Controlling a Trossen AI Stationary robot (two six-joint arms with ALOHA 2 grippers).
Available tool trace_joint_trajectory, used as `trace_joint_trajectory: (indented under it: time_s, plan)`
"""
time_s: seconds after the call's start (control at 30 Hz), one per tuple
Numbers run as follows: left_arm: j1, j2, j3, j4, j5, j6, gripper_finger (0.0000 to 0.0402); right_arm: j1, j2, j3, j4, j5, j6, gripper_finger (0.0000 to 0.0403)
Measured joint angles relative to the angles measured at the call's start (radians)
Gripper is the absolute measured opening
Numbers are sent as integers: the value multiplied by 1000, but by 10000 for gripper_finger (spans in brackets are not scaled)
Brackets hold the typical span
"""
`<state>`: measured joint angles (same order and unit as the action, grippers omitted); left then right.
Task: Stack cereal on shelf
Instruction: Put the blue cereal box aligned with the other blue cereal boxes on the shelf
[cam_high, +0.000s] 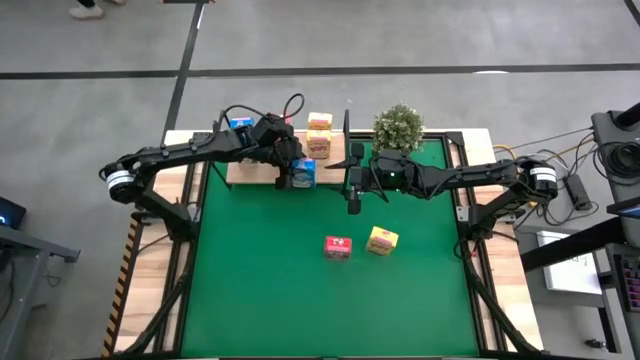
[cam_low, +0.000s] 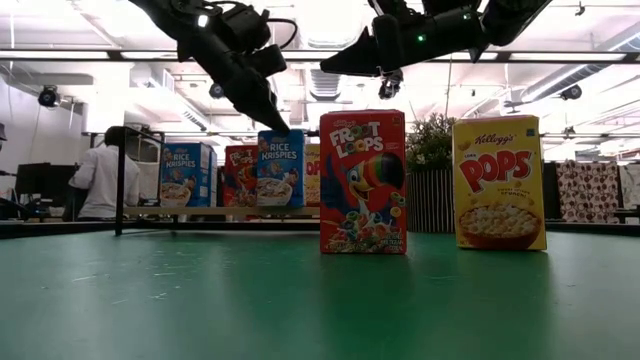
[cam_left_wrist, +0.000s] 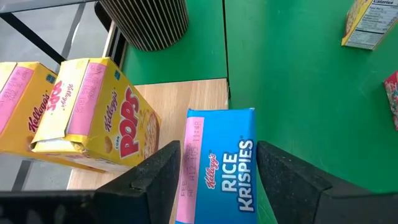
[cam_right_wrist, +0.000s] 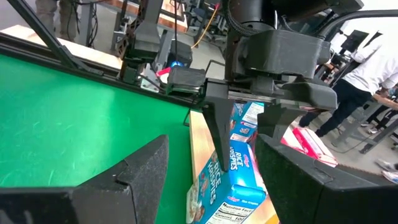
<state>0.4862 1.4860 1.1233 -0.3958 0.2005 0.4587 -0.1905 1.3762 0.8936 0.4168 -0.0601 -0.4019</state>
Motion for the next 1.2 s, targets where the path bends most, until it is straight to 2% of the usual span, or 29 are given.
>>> trace_joint_trajectory:
  time_s: [0.5, 0.93, 1.03, 1.2]
  plan:
    - [1, 0, 0, -17, -1, 4, 191, 0, 0, 0, -1, 0, -1, 231]
    - [2, 0, 0, -19, -3, 5, 147, 0, 0, 0, -6, 0, -1, 231]
    - [2, -2, 22, -69, -12, 10, 146, 0, 0, 0, -16, 0, -1, 231]
    - [3, -23, 71, -243, -67, 65, 146, 0, 0, 0, -16, 0, -1, 231]
